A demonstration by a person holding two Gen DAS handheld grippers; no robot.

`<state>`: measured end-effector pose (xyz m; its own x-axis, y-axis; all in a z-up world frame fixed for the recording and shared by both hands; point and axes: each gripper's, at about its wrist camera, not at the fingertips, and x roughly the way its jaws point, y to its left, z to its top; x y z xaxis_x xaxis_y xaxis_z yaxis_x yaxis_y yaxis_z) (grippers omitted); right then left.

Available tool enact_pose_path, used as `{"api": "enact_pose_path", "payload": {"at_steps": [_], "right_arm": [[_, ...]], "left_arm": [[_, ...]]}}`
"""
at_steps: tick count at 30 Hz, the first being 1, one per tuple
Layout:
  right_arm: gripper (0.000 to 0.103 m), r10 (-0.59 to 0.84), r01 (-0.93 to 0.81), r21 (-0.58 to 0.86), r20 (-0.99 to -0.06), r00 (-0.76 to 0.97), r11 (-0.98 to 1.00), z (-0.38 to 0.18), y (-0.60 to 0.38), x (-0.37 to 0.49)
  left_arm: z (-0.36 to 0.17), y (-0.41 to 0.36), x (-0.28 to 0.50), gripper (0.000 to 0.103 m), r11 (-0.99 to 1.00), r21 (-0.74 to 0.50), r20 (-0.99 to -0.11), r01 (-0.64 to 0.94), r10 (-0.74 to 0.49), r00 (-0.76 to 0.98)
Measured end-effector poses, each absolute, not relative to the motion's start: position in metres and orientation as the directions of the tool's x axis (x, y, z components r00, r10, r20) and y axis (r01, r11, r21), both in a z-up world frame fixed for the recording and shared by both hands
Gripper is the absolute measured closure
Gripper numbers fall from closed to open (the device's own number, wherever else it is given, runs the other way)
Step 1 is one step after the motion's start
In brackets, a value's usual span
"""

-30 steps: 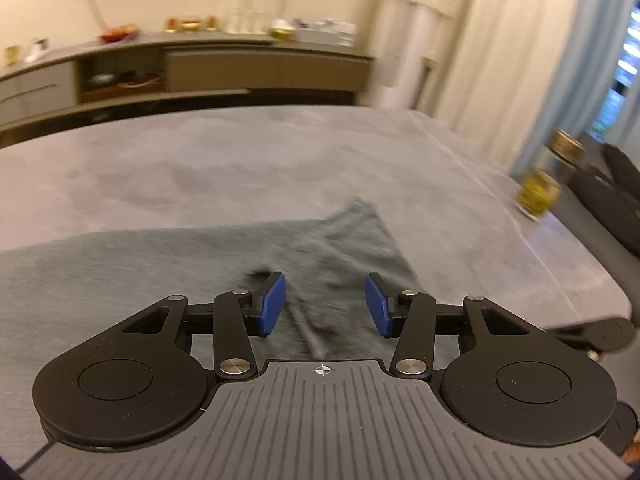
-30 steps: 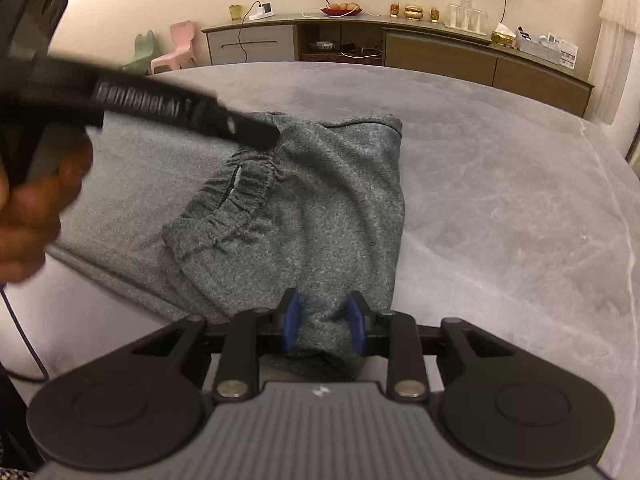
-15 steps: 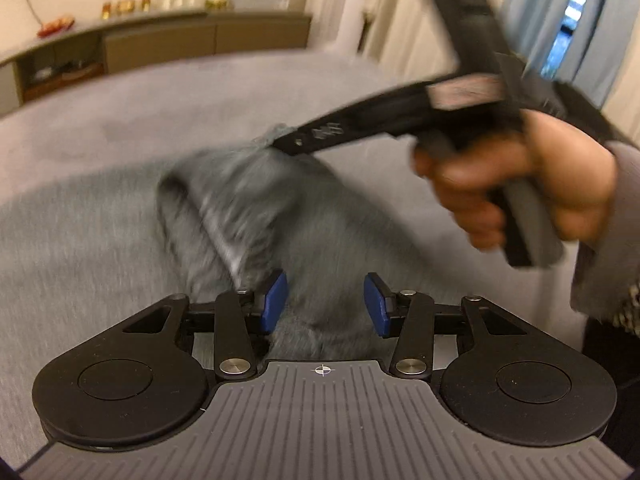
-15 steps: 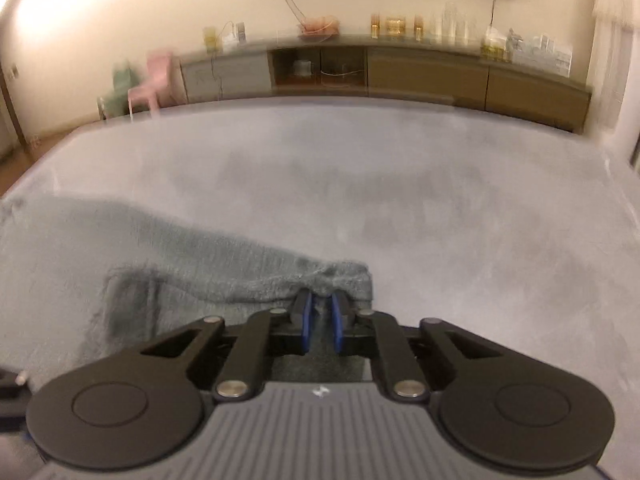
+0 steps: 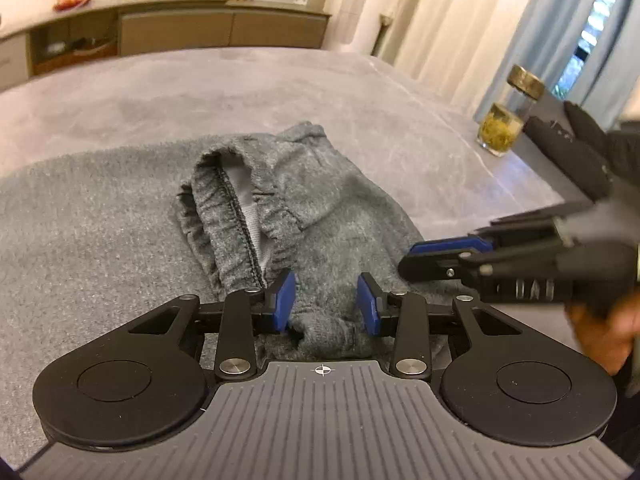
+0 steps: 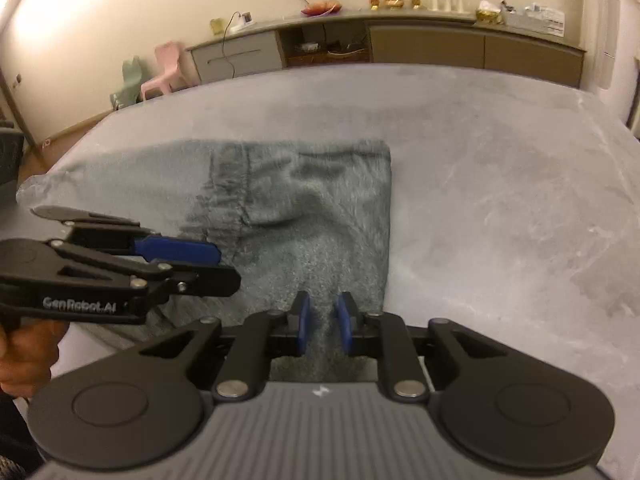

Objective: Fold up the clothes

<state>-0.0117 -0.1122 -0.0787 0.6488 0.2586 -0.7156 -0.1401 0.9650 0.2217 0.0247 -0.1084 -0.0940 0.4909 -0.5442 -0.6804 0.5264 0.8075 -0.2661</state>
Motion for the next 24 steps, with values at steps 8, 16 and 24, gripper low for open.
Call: {"api": "enact_pose_path", "payload": {"at_steps": [8, 16, 24], "right_arm": [[0.069, 0.191, 0.001, 0.263, -0.706, 0.682, 0.965, -0.078, -0.121, -0.037], [0.102, 0.242, -0.209, 0.124, -0.573, 0.783, 0.970, -0.054, -0.083, -0.061], [0.102, 0.283, -0.262, 0.122, -0.572, 0.770, 0.957, -0.053, -0.078, -0.055]], "left_arm": [[-0.044, -0.121, 0.050, 0.025, 0.785, -0.289, -0.647, 0.548, -0.582, 0.493], [-0.068, -0.180, 0.102, 0.027, 0.766, -0.320, -0.773, 0.557, -0.551, 0.314], [-0.093, -0.202, 0.108, 0.091, 0.792, -0.156, -0.846, 0.591, -0.416, 0.333]]}}
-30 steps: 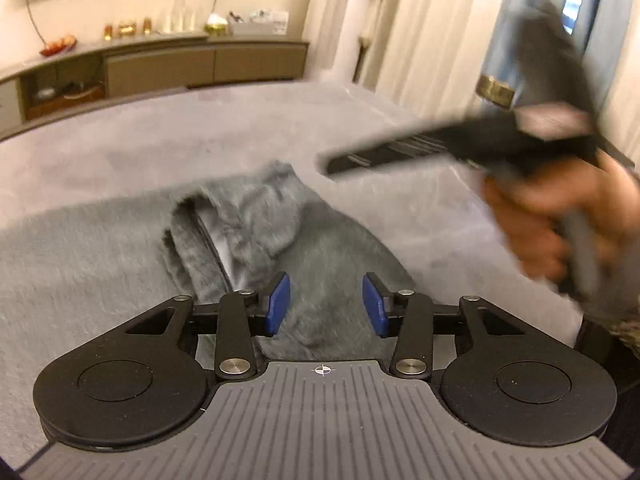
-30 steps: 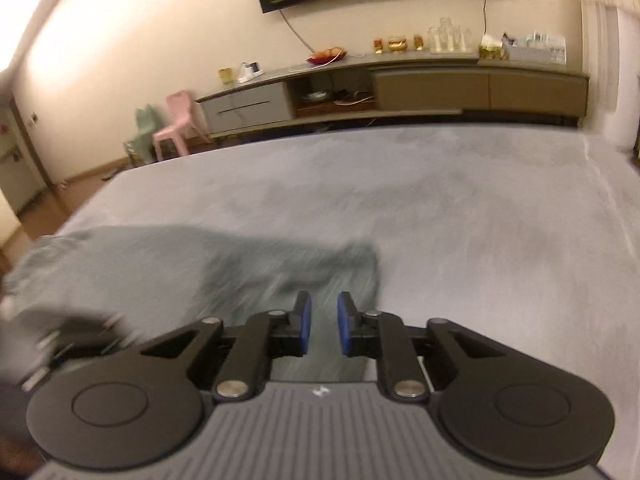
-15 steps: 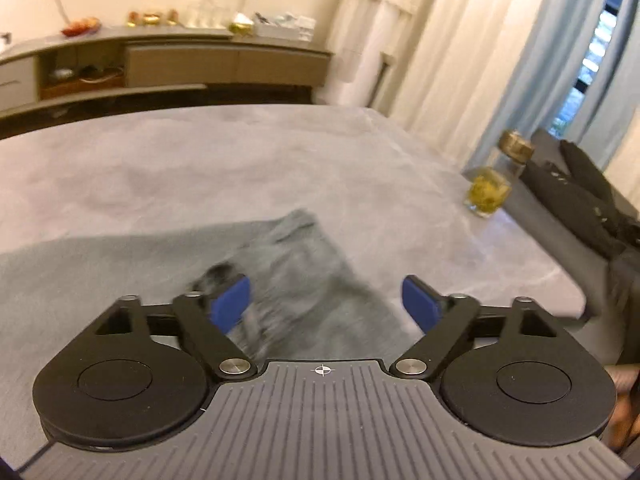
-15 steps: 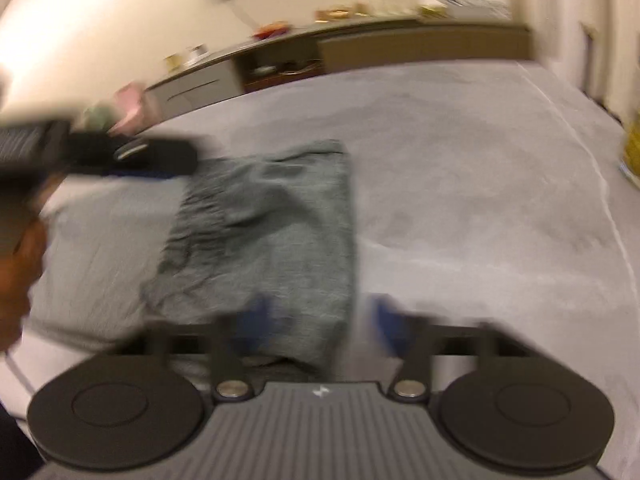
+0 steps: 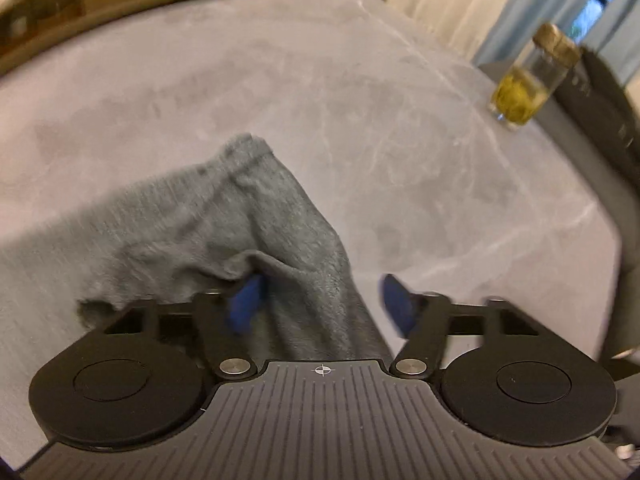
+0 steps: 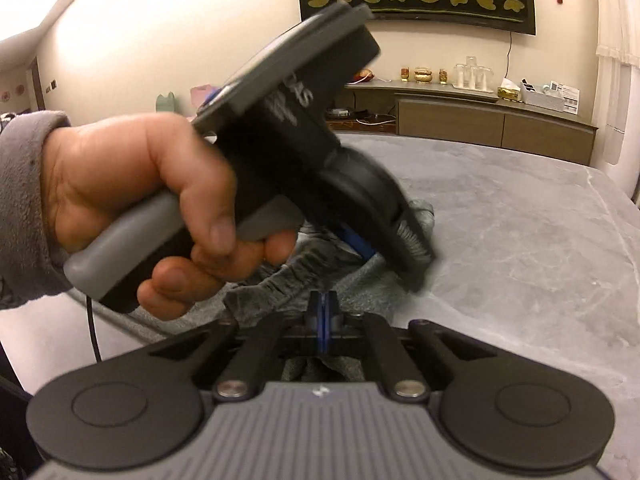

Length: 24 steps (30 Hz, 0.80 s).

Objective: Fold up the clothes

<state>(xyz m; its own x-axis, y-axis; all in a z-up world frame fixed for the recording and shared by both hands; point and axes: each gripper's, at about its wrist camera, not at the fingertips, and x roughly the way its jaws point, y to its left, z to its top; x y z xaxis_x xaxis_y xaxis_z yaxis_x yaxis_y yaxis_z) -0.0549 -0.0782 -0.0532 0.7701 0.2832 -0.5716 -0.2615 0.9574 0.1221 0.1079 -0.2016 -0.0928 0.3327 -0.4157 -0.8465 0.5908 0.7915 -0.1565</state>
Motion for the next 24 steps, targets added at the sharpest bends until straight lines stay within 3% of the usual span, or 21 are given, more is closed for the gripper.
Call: {"api": "enact_pose_path", "payload": {"at_steps": [1, 4, 6, 7, 11, 15, 20, 22, 24], "right_arm": [[0.102, 0.294, -0.263, 0.137, -0.562, 0.773, 0.955, -0.052, -0.080, -0.055], [0.088, 0.340, -0.269, 0.210, -0.498, 0.798, 0.940, -0.043, -0.093, -0.059], [0.052, 0.377, -0.287, 0.260, -0.434, 0.818, 0.922, -0.035, -0.102, -0.066], [0.049, 0.402, -0.308, 0.279, -0.406, 0.820, 0.910, -0.034, -0.104, -0.069], [0.050, 0.539, -0.427, 0.341, -0.385, 0.750, 0.838, -0.032, -0.094, -0.065], [0.051, 0.570, -0.480, 0.308, -0.456, 0.683, 0.821, -0.040, -0.057, -0.048], [0.057, 0.546, -0.512, 0.228, -0.540, 0.641, 0.828, -0.050, -0.013, -0.046], [0.057, 0.525, -0.517, 0.190, -0.557, 0.643, 0.834, -0.050, -0.003, -0.051], [0.057, 0.520, -0.526, 0.172, -0.567, 0.638, 0.833, -0.049, 0.001, -0.055]], "left_arm": [[-0.092, -0.201, 0.106, 0.102, 0.791, -0.127, -0.846, 0.599, -0.402, 0.351], [-0.077, -0.171, 0.103, 0.103, 0.786, -0.191, -0.792, 0.588, -0.477, 0.380], [-0.059, -0.130, 0.100, 0.103, 0.769, -0.295, -0.717, 0.567, -0.571, 0.400], [-0.050, -0.107, 0.098, 0.103, 0.754, -0.349, -0.672, 0.556, -0.615, 0.412], [-0.046, 0.003, 0.090, 0.103, 0.753, -0.473, -0.587, 0.458, -0.657, 0.473], [-0.076, 0.079, 0.094, 0.099, 0.757, -0.575, -0.585, 0.312, -0.646, 0.490], [-0.101, 0.102, 0.096, 0.057, 0.727, -0.641, -0.567, 0.245, -0.664, 0.488], [-0.107, 0.104, 0.096, 0.052, 0.728, -0.646, -0.569, 0.229, -0.659, 0.492], [-0.114, 0.103, 0.095, 0.055, 0.760, -0.615, -0.596, 0.210, -0.622, 0.507]]}}
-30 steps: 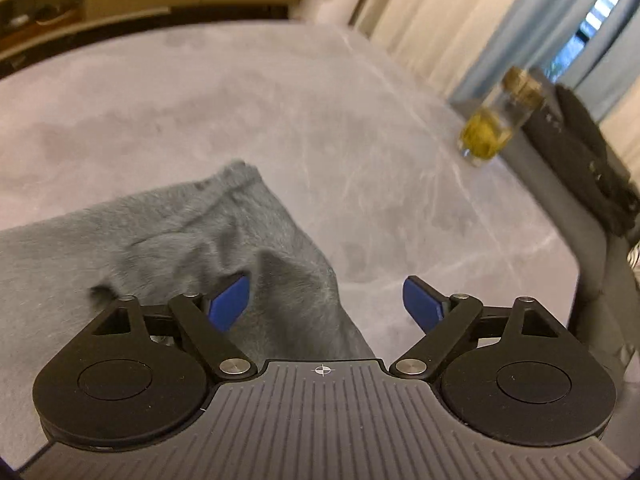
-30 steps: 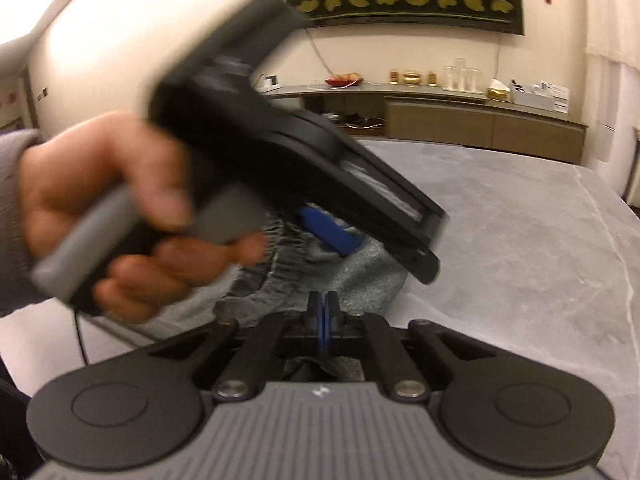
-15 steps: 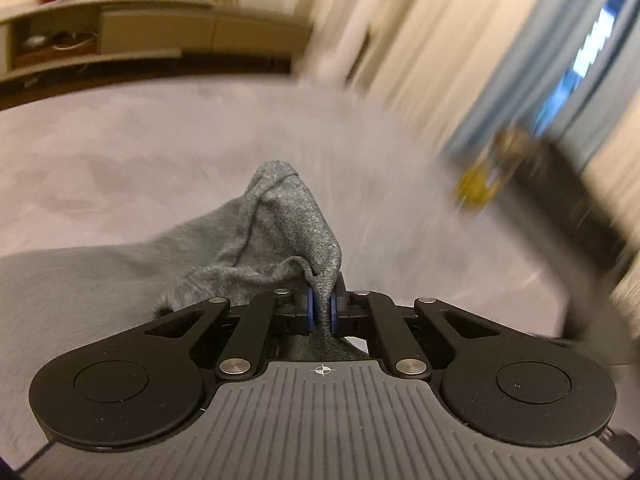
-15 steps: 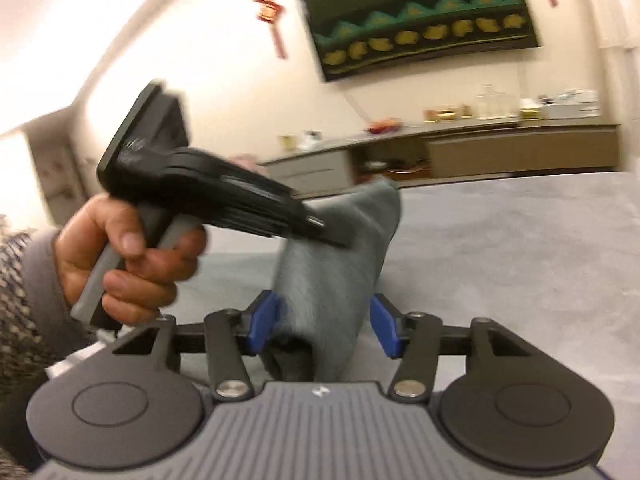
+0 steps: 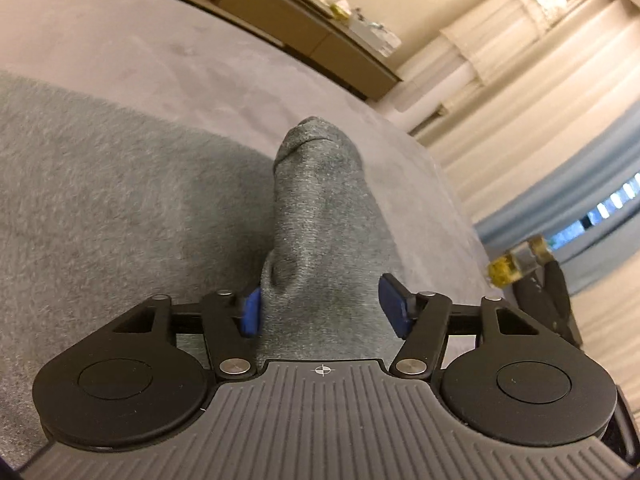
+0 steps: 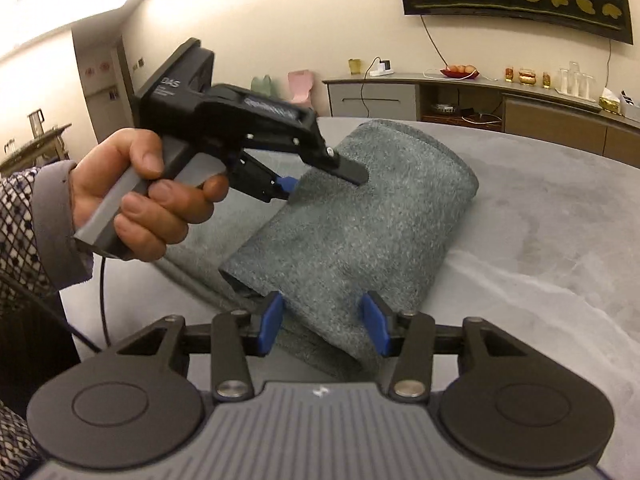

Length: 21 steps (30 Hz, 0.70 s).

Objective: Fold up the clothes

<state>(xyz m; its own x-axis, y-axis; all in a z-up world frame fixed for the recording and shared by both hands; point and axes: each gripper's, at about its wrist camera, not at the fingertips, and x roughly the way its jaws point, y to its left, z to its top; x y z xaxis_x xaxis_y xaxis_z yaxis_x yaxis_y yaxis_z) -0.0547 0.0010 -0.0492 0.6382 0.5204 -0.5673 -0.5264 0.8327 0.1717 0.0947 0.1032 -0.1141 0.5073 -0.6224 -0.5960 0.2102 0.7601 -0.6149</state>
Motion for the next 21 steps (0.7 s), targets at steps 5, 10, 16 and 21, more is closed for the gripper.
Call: {"api": "enact_pose_path", "payload": {"at_steps": [5, 10, 16, 21], "right_arm": [[0.057, 0.446, -0.563, 0.003, -0.613, 0.652, 0.827, -0.054, 0.016, -0.059], [0.050, 0.481, -0.597, 0.020, -0.613, 0.626, 0.802, -0.046, 0.015, -0.065], [0.083, 0.529, -0.453, 0.275, -0.487, 0.695, 0.848, -0.013, -0.035, -0.033], [0.089, 0.473, -0.445, 0.217, -0.629, 0.617, 0.869, -0.052, -0.018, 0.005]], "left_arm": [[-0.122, 0.115, 0.088, 0.068, 0.784, -0.598, -0.633, 0.165, -0.589, 0.503], [-0.099, 0.111, 0.053, 0.069, 0.857, -0.464, -0.639, 0.224, -0.499, 0.585], [-0.068, 0.065, 0.014, 0.067, 0.813, -0.385, -0.577, 0.437, -0.582, 0.573], [-0.102, 0.029, 0.017, 0.068, 0.830, -0.300, -0.687, 0.470, -0.530, 0.497]]}}
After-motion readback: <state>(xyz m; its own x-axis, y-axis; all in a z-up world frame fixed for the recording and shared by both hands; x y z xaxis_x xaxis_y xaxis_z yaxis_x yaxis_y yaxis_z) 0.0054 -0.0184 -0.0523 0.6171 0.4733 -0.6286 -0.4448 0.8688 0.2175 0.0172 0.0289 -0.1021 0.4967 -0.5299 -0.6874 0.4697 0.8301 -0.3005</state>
